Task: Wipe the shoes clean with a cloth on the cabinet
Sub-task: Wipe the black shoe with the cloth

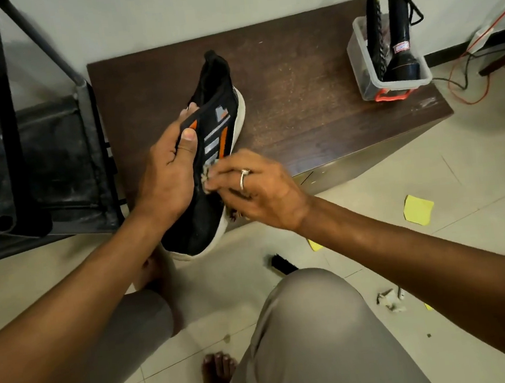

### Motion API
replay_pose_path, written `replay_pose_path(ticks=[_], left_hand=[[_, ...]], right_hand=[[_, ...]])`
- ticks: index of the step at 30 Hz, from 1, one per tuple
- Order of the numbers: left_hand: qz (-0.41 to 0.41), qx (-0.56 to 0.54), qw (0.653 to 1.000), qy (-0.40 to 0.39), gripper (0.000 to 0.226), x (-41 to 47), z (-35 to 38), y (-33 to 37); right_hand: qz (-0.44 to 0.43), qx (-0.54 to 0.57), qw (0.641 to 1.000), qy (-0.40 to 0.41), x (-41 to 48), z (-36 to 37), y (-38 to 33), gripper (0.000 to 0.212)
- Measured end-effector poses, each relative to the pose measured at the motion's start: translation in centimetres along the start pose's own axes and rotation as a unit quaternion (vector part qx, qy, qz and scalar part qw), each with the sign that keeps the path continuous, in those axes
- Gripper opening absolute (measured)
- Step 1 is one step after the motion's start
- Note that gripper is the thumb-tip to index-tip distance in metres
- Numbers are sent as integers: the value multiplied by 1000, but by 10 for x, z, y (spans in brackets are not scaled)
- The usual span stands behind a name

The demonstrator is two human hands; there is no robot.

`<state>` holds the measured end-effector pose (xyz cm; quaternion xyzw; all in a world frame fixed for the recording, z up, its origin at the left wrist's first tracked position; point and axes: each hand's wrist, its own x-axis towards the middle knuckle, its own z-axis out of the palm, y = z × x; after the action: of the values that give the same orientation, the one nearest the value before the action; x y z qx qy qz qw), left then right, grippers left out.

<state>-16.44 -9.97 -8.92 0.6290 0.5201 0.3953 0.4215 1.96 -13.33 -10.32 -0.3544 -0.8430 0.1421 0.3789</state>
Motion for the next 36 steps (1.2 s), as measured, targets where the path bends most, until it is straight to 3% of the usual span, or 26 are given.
replay_pose_path(ticks=[9,11,16,20,24,29,34,36], left_hand=[[-12,15,1000,-6,43,-3,-1,4],[-10,9,1000,0,43,-2,-1,4],[-4,2,1000,0,42,-2,-1,3],[-17,8,1000,-5,42,-3,1,7],[-29,11,1000,1,42,-2,-1,5],[-26,10,1000,-4,42,-4,2,10],[-27,33,999,0,43,-4,0,10],[-23,26,999,-1,42,-5,-1,9]], right_hand=[[150,-44,978,142,48,-9,32,17],[156,-40,978,132,49,-10,27,18],[49,10,998,32,10,-4,-5,20],[119,-46,986,107,40,-11,27,20],[226,-4,953,202,55,-2,22,18],[172,8,978,117,17,4,-5,20],[238,-8,954,181,55,-7,23,20],[222,-8,961,162,49,1,5,20]])
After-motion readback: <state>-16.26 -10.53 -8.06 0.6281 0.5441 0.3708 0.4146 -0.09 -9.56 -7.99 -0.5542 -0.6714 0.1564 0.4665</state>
